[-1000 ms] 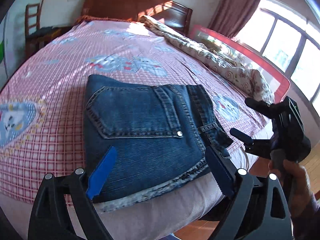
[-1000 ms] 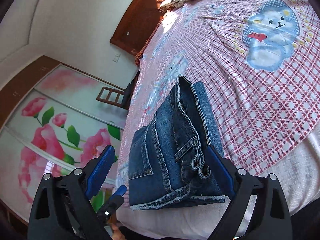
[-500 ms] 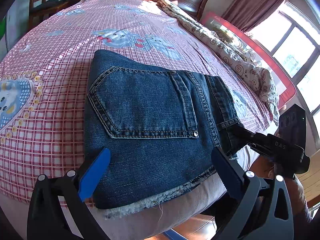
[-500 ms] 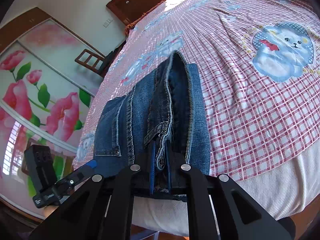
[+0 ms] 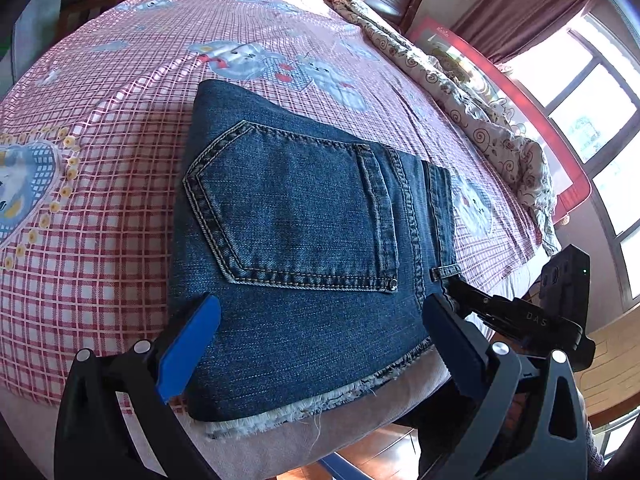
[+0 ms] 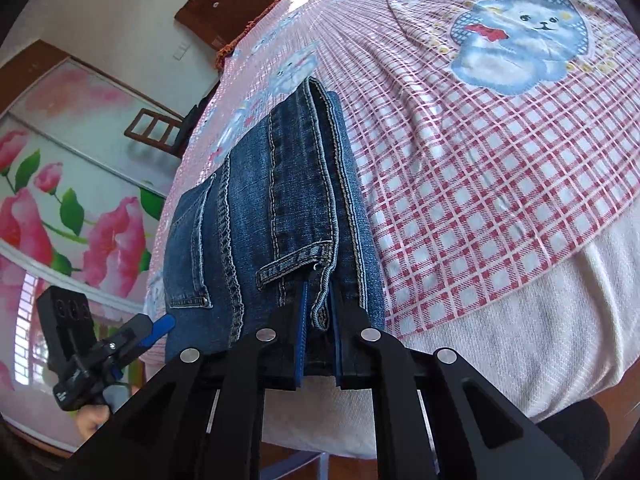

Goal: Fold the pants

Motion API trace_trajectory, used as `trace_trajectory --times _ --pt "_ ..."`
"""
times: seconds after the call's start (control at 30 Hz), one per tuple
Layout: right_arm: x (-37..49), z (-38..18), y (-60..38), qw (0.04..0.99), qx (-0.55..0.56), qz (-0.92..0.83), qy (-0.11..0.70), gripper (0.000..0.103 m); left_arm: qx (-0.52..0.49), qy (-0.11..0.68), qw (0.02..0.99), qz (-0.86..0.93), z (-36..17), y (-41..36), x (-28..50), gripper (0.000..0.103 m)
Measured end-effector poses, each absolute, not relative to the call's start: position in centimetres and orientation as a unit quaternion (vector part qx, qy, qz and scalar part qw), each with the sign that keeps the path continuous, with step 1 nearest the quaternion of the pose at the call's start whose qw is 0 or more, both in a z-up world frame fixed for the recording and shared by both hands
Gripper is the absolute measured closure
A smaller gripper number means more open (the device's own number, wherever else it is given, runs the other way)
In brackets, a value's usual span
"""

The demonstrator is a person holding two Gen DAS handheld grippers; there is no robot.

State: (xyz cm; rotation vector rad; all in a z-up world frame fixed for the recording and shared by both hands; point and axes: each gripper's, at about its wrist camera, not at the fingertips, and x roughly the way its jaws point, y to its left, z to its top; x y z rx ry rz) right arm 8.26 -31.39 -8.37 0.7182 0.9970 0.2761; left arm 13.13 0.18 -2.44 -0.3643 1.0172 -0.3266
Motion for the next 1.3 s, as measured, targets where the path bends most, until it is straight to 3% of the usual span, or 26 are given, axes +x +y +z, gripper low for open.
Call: trace_trajectory --times 0.23,0.37,0.4,0.47,0.53,0.9,0.97,1.1,1.17,1.2,1.3 --pt "5.8 -5.4 -33.7 0.825 0.357 0.04 0.436 0.094 -0.137 0.489 0.852 -0.127 -2.6 -1.3 13.7 0.002" --pt "8.6 -3.4 -32.6 0.833 0.334 0.066 0.436 0.094 -0.15 0.486 0.852 -0.128 -2.8 -1.1 14.0 0.002" --pt "9.6 -2.8 -31.4 0.836 0.322 0.082 0.437 0.091 -0.15 0.485 0.852 -0.129 -2.8 -1.1 13.9 0.002" --pt "11.8 -1.6 -28.6 0.844 0.288 0.114 0.438 0.074 -0.148 0.485 0.852 -0.129 -2.8 -1.2 13.9 0.002" --pt "13.8 -0.8 -25.5 0.851 0.251 0.145 0.437 0.07 -0.145 0.484 0.854 -0.127 -2.9 -0.9 13.6 0.002" --pt "21.7 -5.5 -19.3 0.819 0.222 0.156 0.505 0.071 -0.144 0.48 0.855 -0.133 -3.1 -0.9 13.4 0.002" --pt "22.0 -6.4 -19.4 0.821 0.217 0.15 0.507 0.083 -0.146 0.481 0.854 -0.134 -3.2 -0.7 13.4 0.002" --pt "21.6 -6.2 -20.2 0.812 0.245 0.152 0.507 0.082 -0.159 0.476 0.852 -0.15 -2.7 0.1 13.3 0.002" --pt "20.5 -5.2 -21.5 0.811 0.272 0.158 0.494 0.06 -0.194 0.465 0.847 -0.17 -2.3 1.8 13.2 0.002" --pt "19.6 -4.7 -22.4 0.812 0.287 0.168 0.48 0.054 -0.212 0.457 0.846 -0.176 -2.2 2.8 13.2 0.002" --pt "16.9 -3.7 -25.4 0.815 0.315 0.185 0.451 0.051 -0.269 0.418 0.844 -0.201 -1.6 6.6 13.4 0.002"
